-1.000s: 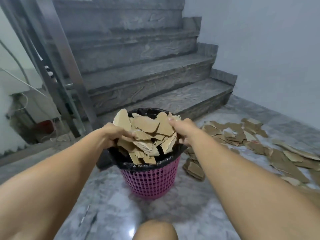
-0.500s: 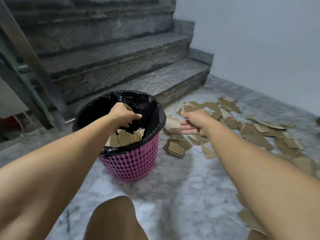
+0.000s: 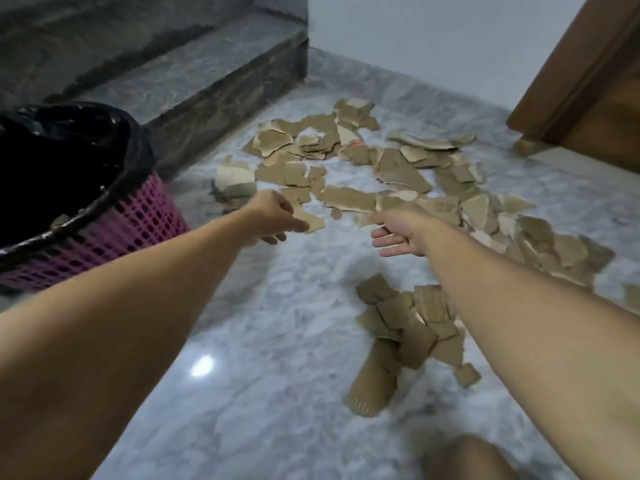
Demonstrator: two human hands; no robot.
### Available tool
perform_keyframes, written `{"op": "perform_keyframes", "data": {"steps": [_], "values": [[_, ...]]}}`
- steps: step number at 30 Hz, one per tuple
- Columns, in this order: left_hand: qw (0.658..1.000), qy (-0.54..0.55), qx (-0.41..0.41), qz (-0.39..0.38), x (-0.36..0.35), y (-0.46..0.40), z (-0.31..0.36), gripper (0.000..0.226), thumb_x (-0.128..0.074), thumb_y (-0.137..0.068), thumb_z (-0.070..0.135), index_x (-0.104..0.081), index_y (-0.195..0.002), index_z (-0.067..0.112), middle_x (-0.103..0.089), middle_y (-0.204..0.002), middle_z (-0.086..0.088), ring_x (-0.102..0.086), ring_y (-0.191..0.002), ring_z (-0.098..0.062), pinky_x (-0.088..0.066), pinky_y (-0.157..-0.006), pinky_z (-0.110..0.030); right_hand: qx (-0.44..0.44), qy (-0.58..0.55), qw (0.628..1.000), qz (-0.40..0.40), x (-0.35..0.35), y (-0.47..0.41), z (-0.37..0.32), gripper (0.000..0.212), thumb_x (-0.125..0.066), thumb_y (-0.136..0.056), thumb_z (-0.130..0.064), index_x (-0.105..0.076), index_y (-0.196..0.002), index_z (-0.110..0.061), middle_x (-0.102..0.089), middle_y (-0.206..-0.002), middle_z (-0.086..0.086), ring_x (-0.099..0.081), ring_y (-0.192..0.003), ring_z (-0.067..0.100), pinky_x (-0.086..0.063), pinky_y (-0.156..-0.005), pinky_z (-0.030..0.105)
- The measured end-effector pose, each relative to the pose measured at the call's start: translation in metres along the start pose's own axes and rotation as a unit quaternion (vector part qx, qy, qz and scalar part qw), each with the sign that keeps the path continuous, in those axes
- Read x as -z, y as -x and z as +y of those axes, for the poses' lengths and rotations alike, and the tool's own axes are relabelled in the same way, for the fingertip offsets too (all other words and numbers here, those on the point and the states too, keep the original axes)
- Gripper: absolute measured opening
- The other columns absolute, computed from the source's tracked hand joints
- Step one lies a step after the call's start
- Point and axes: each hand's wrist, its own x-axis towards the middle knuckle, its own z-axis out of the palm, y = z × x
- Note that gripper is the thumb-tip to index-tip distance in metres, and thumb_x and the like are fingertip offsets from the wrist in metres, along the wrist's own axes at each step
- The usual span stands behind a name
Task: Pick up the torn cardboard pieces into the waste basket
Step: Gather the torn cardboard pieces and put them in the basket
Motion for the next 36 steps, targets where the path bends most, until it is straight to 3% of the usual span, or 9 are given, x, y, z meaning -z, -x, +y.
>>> {"op": "perform_keyframes", "data": {"steps": [4,7,12,15,20,24,28,32,36], "values": [[0.993,-0.057,0.039,-0.093,-0.096,-0.014,-0.010,0.071,-0.087,-0.067,0.031,-0.054,-0.125,0.005,-0.062,-0.116,-0.017,-0.064,-0.099,-0.030,-0.057,-0.084,-0.043,-0.060,0.028,0.997,0.030,0.058,-0.006,0.076,0.030,-0.065,-0.094,-0.029,-0.053,-0.113,-0.009,-0.063,-0.101,0.012,-0.066,-0.086,0.024,-0.058,-0.076,0.041],[0.971,-0.183,0.003,-0.154,-0.167,-0.008,-0.022,0.114,-0.089,-0.060,0.042,-0.025,-0.150,0.014,-0.031,-0.151,-0.014,-0.037,-0.135,-0.033,-0.041,-0.106,-0.043,-0.126,0.043,0.990,0.053,0.097,-0.004,0.139,0.027,-0.065,-0.094,-0.024,-0.054,-0.111,-0.006,-0.060,-0.095,0.014,-0.059,-0.075,0.023,-0.053,-0.073,0.039],[0.870,-0.430,-0.139,-0.196,-0.256,0.012,-0.048,0.160,-0.088,-0.042,0.061,0.025,-0.149,0.023,0.028,-0.156,-0.016,0.011,-0.145,-0.043,-0.014,-0.113,-0.066,-0.261,0.077,0.958,0.094,0.137,0.007,0.225,0.061,-0.073,-0.088,-0.026,-0.047,-0.138,-0.001,-0.042,-0.149,0.015,-0.044,-0.133,0.037,-0.048,-0.097,0.053],[0.828,-0.495,-0.185,-0.187,-0.289,0.016,-0.059,0.161,-0.084,-0.045,0.065,0.035,-0.144,0.021,0.027,-0.155,-0.018,0.017,-0.144,-0.045,-0.009,-0.111,-0.069,-0.310,0.070,0.944,0.090,0.139,0.013,0.260,0.065,-0.078,-0.083,-0.029,-0.049,-0.137,-0.004,-0.046,-0.145,0.015,-0.048,-0.128,0.038,-0.054,-0.088,0.052],[0.838,-0.485,-0.190,-0.162,-0.300,0.003,-0.057,0.166,-0.084,-0.037,0.067,0.037,-0.143,0.025,0.032,-0.153,-0.018,0.020,-0.143,-0.045,-0.004,-0.111,-0.069,-0.282,-0.062,0.947,0.138,0.116,-0.004,0.275,0.069,-0.078,-0.080,-0.031,-0.045,-0.134,-0.004,-0.055,-0.117,0.011,-0.061,-0.085,0.027,-0.058,-0.050,0.043],[0.855,-0.458,-0.194,-0.145,-0.293,-0.010,-0.045,0.155,-0.087,-0.039,0.062,0.018,-0.149,0.032,0.024,-0.156,-0.015,0.011,-0.145,-0.044,-0.016,-0.112,-0.063,-0.239,-0.105,0.945,0.196,0.092,-0.029,0.254,0.070,-0.069,-0.077,-0.048,-0.041,-0.129,-0.011,-0.053,-0.125,0.015,-0.062,-0.088,0.033,-0.060,-0.058,0.055],[0.872,-0.422,-0.217,-0.117,-0.288,-0.025,-0.036,0.135,-0.092,-0.040,0.045,-0.003,-0.141,0.042,-0.006,-0.152,-0.005,-0.018,-0.137,-0.033,-0.042,-0.098,-0.048,-0.201,0.013,0.954,0.221,0.080,-0.049,0.232,0.084,-0.066,-0.076,-0.064,-0.037,-0.135,-0.011,-0.045,-0.135,0.017,-0.053,-0.114,0.039,-0.057,-0.084,0.048],[0.890,-0.388,-0.223,-0.092,-0.281,-0.040,-0.031,0.112,-0.085,-0.058,0.028,-0.013,-0.143,0.039,-0.011,-0.152,-0.002,-0.030,-0.130,-0.029,-0.045,-0.090,-0.040,-0.194,0.114,0.941,0.254,0.082,-0.065,0.214,0.102,-0.067,-0.066,-0.076,-0.033,-0.137,-0.010,-0.037,-0.139,0.020,-0.039,-0.127,0.037,-0.041,-0.095,0.047],[0.932,-0.325,-0.144,-0.078,-0.279,-0.052,-0.023,0.119,-0.071,-0.059,0.069,0.000,-0.149,0.034,0.009,-0.157,-0.007,-0.016,-0.139,-0.036,-0.027,-0.107,-0.052,-0.150,0.156,0.949,0.227,0.087,-0.084,0.200,0.116,-0.066,-0.057,-0.084,-0.023,-0.144,-0.022,-0.024,-0.146,0.015,-0.028,-0.134,0.037,-0.033,-0.100,0.053]]}}
